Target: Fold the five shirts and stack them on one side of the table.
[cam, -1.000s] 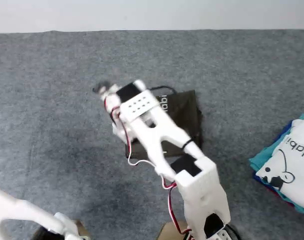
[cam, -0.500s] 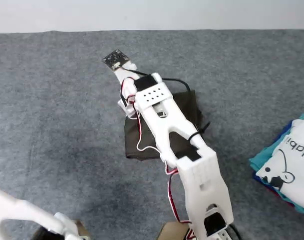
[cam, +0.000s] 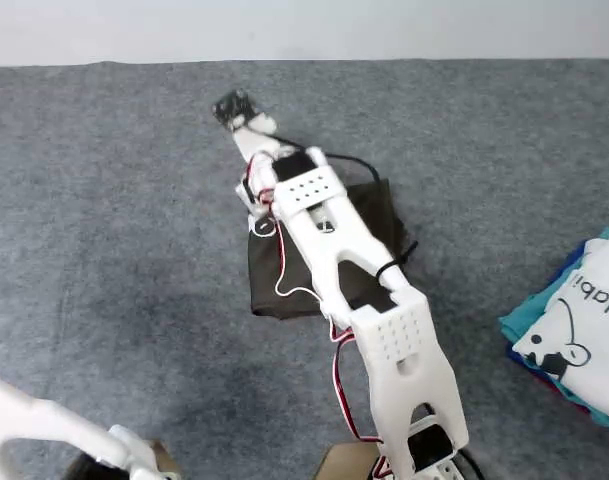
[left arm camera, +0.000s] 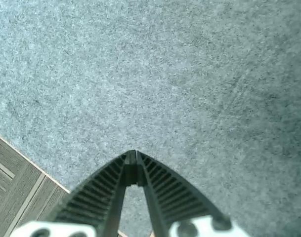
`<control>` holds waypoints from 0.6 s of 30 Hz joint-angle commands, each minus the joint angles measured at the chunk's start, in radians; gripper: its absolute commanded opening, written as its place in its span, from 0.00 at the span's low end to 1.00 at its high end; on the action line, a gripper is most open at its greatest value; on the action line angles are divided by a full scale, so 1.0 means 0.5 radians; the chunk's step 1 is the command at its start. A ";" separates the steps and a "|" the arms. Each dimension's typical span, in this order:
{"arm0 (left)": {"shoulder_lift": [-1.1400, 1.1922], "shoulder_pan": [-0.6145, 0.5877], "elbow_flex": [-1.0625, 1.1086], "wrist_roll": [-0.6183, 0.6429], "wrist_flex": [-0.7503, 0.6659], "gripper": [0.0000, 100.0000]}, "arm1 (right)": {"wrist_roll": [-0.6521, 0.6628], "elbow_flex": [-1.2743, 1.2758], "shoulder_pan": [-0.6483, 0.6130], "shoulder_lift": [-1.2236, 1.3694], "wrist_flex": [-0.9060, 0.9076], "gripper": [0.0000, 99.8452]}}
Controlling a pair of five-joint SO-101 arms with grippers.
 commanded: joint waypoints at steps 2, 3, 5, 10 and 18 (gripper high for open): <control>-0.052 -0.003 -0.002 -0.003 0.037 0.00 | 0.015 -0.153 0.032 -0.382 0.278 0.01; -0.055 -0.006 -0.005 -0.003 0.040 0.00 | 0.015 -0.153 0.035 -0.428 0.361 0.01; -0.058 -0.009 -0.011 -0.003 0.040 0.00 | 0.009 -0.153 0.063 -0.520 0.535 0.01; -0.199 0.006 0.002 -0.006 0.040 0.00 | 0.003 -0.150 0.176 -0.646 0.885 0.01; -0.279 0.003 0.121 -0.129 0.040 0.00 | -0.365 -0.150 0.413 -0.649 1.318 0.01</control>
